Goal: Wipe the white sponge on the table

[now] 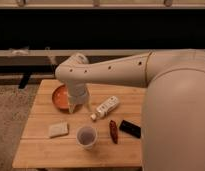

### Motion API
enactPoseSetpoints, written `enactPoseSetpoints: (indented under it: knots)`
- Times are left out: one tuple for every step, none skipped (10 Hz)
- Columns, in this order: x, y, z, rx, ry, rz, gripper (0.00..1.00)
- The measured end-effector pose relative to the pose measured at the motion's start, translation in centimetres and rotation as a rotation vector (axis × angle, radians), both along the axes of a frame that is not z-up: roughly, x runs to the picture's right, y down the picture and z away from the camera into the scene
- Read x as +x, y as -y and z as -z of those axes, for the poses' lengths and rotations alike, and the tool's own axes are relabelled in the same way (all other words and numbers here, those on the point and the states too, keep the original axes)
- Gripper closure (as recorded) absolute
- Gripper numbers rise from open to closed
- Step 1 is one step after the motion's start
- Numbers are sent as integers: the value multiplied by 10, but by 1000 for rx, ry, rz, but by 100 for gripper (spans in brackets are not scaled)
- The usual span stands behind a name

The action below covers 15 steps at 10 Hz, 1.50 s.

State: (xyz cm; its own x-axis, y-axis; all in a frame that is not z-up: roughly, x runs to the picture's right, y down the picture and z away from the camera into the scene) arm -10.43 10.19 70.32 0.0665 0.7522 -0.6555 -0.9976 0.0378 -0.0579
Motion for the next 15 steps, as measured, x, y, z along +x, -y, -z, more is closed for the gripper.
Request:
enactPoseSetpoints:
  knots:
    - [0,0,0,0,0,0,35]
    - [0,0,0,0,0,0,35]
    - [0,0,0,0,0,0,35]
    - [0,0,0,0,0,0,35]
    - [0,0,0,0,0,0,35]
    - [0,0,0,-1,1,-1,35]
    - [0,0,0,-4,9,2,35]
    - [-4,-1,-1,-4,42,13,35]
    - [-12,-2,-2,0,84,49,35]
    - [-31,-5,-2,5,178,141,35]
    - [-47,-7,-3,7,263,223,35]
    - [-57,-9,-5,14,337,301,35]
    - [-67,-13,-6,11,416,384,35]
    - [-77,-21,-9,2,501,475,35]
    - [-86,-33,-11,-14,577,561,35]
